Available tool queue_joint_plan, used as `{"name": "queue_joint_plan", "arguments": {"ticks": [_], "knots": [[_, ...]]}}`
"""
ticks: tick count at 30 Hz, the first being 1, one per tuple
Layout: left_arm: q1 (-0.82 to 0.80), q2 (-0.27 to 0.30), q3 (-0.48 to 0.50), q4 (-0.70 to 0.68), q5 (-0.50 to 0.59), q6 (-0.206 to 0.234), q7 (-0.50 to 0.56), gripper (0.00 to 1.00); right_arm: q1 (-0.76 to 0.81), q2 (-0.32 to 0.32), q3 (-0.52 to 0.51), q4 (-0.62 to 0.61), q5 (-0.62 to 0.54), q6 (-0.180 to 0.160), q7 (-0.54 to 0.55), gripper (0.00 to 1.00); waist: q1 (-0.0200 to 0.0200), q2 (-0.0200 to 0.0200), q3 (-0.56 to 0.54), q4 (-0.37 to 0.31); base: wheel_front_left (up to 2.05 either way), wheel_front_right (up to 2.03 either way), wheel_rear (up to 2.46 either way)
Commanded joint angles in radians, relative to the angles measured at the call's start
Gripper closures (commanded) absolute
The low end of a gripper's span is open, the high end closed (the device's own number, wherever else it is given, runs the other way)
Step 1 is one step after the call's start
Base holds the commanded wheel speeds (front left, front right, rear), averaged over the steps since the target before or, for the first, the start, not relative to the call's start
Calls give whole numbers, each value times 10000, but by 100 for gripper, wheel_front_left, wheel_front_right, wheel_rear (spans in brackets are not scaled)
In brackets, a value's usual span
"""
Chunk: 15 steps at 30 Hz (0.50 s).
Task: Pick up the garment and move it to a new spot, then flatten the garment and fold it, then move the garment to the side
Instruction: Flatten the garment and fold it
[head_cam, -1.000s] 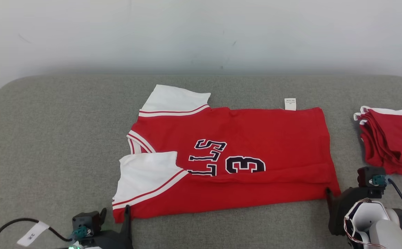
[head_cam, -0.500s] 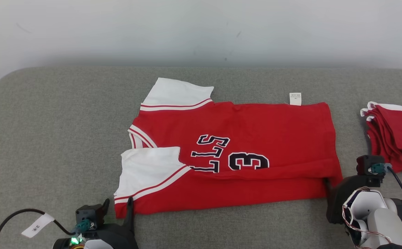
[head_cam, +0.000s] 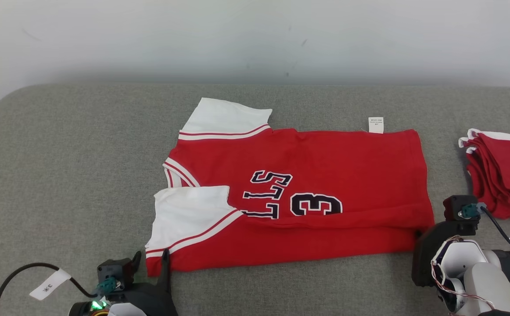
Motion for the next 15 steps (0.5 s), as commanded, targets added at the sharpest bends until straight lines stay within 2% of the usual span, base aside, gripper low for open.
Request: {"name": "queue_joint_plan", "arguments": {"ticks": [1,5,7,8,9,10,11,12,13,15], "knots": [[68,-94,-85,167,-26,-49,68,7,121,-39,-9,-42,-18,-27,31,69,0,0,6,-2,0,0,0],[42,-138,-108,277,-44,-61,53,9,171,-9,-165,-110,-101,-27,186,64,0,0,28,-13,0,0,0],[31,-156,-139,336,-31,-79,70,13,192,15,-231,-97,-144,-27,280,72,0,0,35,-15,0,0,0],[28,-166,-155,365,-19,-81,66,18,203,25,-255,-97,-162,-27,311,79,0,0,36,-15,0,0,0],[29,-176,-161,393,-22,-88,63,23,224,34,-276,-93,-202,-27,342,94,0,0,35,-14,0,0,0],[24,-183,-171,423,-28,-106,60,49,245,47,-284,-87,-211,-27,342,100,0,0,34,-14,0,0,0],[19,-180,-182,456,-35,-131,58,58,253,59,-292,-82,-216,-27,334,100,0,0,32,-15,0,0,0],[7,-175,-197,489,-34,-142,58,87,259,63,-299,-75,-228,-27,330,100,0,0,31,-18,0,0,0],[-9,-172,-221,520,-22,-180,55,100,260,63,-306,-73,-241,-28,318,100,0,0,27,-22,0,0,0],[-19,-166,-257,575,-23,-242,62,100,260,61,-321,-82,-256,-27,286,100,0,0,8,-31,0,0,0]]}}
